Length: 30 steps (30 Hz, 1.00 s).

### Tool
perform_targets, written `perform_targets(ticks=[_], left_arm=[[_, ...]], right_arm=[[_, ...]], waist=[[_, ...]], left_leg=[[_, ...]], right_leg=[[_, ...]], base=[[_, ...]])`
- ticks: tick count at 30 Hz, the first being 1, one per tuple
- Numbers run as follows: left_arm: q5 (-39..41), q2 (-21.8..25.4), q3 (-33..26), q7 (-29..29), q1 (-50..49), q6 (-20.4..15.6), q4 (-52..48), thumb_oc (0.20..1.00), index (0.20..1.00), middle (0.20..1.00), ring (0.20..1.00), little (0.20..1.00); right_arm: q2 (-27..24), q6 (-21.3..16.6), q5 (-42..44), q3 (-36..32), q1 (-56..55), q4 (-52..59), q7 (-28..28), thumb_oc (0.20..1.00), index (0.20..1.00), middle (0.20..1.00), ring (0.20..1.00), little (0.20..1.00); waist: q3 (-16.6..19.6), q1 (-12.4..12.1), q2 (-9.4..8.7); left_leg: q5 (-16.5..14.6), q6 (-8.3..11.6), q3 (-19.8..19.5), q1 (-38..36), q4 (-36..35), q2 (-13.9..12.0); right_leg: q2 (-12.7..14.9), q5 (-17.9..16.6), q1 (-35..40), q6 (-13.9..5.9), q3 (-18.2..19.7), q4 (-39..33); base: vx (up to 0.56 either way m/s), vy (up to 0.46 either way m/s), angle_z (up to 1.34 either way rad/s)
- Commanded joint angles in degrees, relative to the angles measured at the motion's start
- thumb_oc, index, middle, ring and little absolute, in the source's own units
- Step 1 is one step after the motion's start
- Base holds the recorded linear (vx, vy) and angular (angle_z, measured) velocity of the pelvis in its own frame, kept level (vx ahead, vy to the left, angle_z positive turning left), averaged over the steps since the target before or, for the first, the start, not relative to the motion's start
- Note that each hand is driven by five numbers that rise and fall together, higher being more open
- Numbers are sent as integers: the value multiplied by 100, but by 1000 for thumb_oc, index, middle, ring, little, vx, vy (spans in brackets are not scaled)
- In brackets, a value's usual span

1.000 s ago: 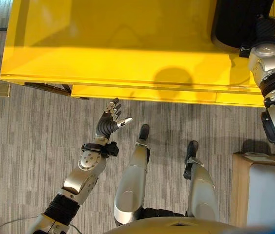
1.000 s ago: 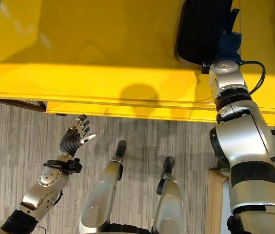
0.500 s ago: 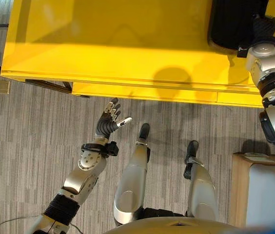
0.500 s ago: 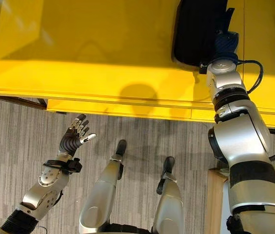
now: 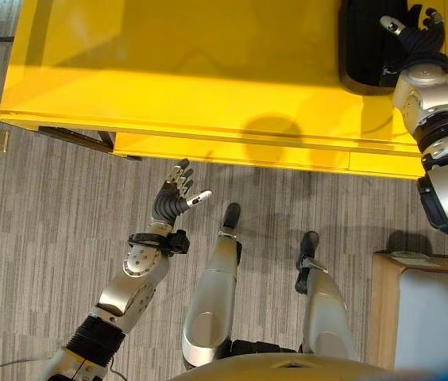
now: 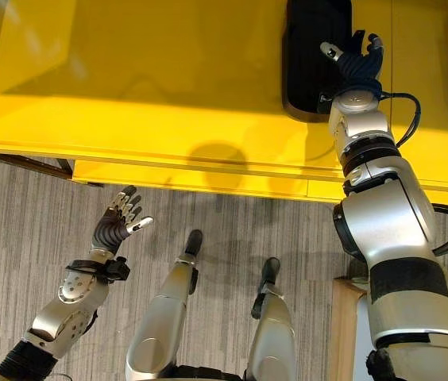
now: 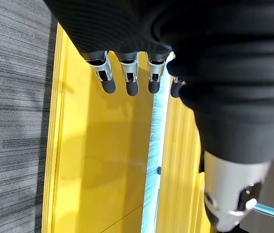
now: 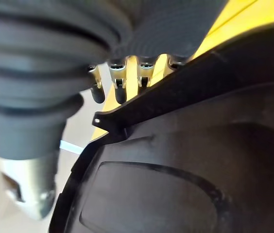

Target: Move parts from the plastic box to the shelf.

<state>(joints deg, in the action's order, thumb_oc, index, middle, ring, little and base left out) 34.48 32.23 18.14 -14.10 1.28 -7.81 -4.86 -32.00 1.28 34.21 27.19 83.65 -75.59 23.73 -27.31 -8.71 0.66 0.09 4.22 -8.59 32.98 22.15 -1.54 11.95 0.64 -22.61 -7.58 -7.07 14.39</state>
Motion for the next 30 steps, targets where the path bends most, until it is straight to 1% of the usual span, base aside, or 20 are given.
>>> perform_targets(ticks=[1, 9, 19, 21, 22, 25, 26, 27, 28, 29, 30], left_arm=[[67, 8, 211, -5, 24, -315, 3, 1000, 1000, 1000, 1000, 1000], [63, 38, 198, 2, 85, -286, 76, 1000, 1000, 1000, 1000, 1000], [65, 130, 166, 113, 80, -238, 180, 1000, 1000, 1000, 1000, 1000], [65, 132, 166, 113, 78, -238, 179, 1000, 1000, 1000, 1000, 1000], [67, 148, 123, 139, 49, -213, 221, 1000, 1000, 1000, 1000, 1000], [76, 130, 104, 142, 42, -194, 254, 1000, 1000, 1000, 1000, 1000], [25, 115, 16, 190, -29, -132, 292, 1000, 1000, 1000, 1000, 1000], [-13, 116, -50, 219, -105, -81, 308, 1000, 1000, 1000, 1000, 1000], [-41, 93, -71, 249, -165, -29, 320, 1000, 1000, 1000, 1000, 1000], [-92, 76, -148, 266, -274, 46, 315, 1000, 1000, 1000, 1000, 1000], [-133, 42, -203, 288, -347, 85, 325, 1000, 1000, 1000, 1000, 1000]], right_arm=[[-195, -336, 33, -13, 312, 195, 113, 1000, 1000, 1000, 1000, 1000], [-198, -358, 18, 8, 316, 425, 183, 1000, 1000, 1000, 1000, 1000], [-311, -477, -75, -63, 259, 1148, 373, 1000, 1000, 1000, 1000, 1000], [-310, -475, -77, -66, 253, 1154, 376, 1000, 1000, 1000, 1000, 1000], [-314, -501, -167, -126, 100, 1461, 416, 1000, 1000, 1000, 1000, 1000], [-299, -515, -217, -179, -40, 1706, 451, 1000, 1000, 1000, 1000, 1000], [-308, -604, -270, -405, -604, 2624, 501, 1000, 1000, 1000, 1000, 1000], [-314, -665, -233, -596, -1074, 3245, 498, 1000, 1000, 1000, 1000, 1000], [-232, -701, -229, -749, -1441, 3636, 482, 1000, 1000, 1000, 1000, 1000], [-179, -706, -365, -913, -2102, 4410, 421, 1000, 1000, 1000, 1000, 1000], [-140, -730, -434, -1042, -2548, 4900, 369, 1000, 1000, 1000, 1000, 1000]], waist=[[173, -62, 67], [220, 8, 8], [442, 103, -119], [438, 102, -121], [550, 138, -166], [607, 169, -185], [754, 275, -236], [833, 344, -268], [884, 396, -281], [977, 463, -306], [1038, 513, -328]], left_leg=[[-104, 73, 332, -85, -180, -214], [-114, 89, 321, -189, -198, -257], [-104, 103, 328, -492, -343, -320], [-102, 103, 329, -501, -349, -320], [-91, 108, 333, -668, -434, -353], [-69, 110, 345, -762, -525, -364], [47, 114, 389, -990, -804, -398], [90, 114, 416, -1130, -965, -418], [126, 112, 445, -1228, -1068, -435], [188, 106, 502, -1393, -1251, -480], [235, 103, 540, -1490, -1381, -524]], right_leg=[[9, 790, -124, 107, -45, 988], [-18, 793, -43, 110, -34, 960], [-58, 731, 257, 106, -48, 722], [-58, 729, 266, 106, -48, 716], [-66, 667, 440, 97, -50, 539], [-72, 617, 543, 88, -48, 409], [-86, 440, 745, 53, -52, 59], [-97, 371, 875, 37, -35, -157], [-98, 304, 952, 20, -24, -282], [-116, 217, 1085, -1, -4, -510], [-122, 153, 1169, -20, -6, -659]], base=[[0, 0, 0], [0, 0, 0], [2, -3, -1], [9, -3, -4], [22, -1, -3], [12, 4, -1], [58, 9, 0], [88, 12, 1], [98, 0, -10], [97, 2, -22], [119, -11, -22]])
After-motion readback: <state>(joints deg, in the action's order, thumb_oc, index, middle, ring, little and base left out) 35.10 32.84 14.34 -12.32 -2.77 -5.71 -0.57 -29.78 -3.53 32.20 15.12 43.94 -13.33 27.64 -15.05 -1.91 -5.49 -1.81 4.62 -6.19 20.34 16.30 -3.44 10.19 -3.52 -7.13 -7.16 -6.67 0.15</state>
